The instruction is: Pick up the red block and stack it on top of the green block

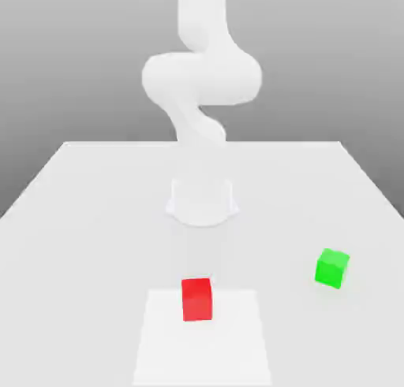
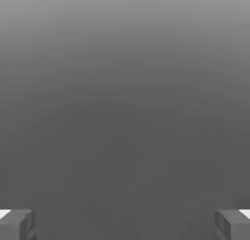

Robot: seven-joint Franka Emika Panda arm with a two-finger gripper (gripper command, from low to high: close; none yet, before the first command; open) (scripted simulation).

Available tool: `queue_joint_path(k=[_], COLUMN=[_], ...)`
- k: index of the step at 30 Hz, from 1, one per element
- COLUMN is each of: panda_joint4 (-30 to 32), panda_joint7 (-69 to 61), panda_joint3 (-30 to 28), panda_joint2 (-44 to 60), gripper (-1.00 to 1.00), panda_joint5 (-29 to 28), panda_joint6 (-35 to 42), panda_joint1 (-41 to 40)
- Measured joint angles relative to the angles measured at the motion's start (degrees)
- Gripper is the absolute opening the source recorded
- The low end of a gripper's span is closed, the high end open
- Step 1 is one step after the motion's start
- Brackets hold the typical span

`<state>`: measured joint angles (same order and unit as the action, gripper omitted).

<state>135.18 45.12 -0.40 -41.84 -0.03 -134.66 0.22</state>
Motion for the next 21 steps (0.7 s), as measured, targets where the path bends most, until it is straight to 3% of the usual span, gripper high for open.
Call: queue_joint_path(k=[17, 21], panda_joint4=[27.5, 28.3], panda_joint7=[-6.1, -7.1], panda_joint3=[-2.0, -1.8], panda_joint2=[35.7, 45.1], gripper=[0.00, 0.00], panda_joint5=[-0.3, 0.6], panda_joint6=[-24.8, -32.3], panda_joint1=[0.7, 0.6])
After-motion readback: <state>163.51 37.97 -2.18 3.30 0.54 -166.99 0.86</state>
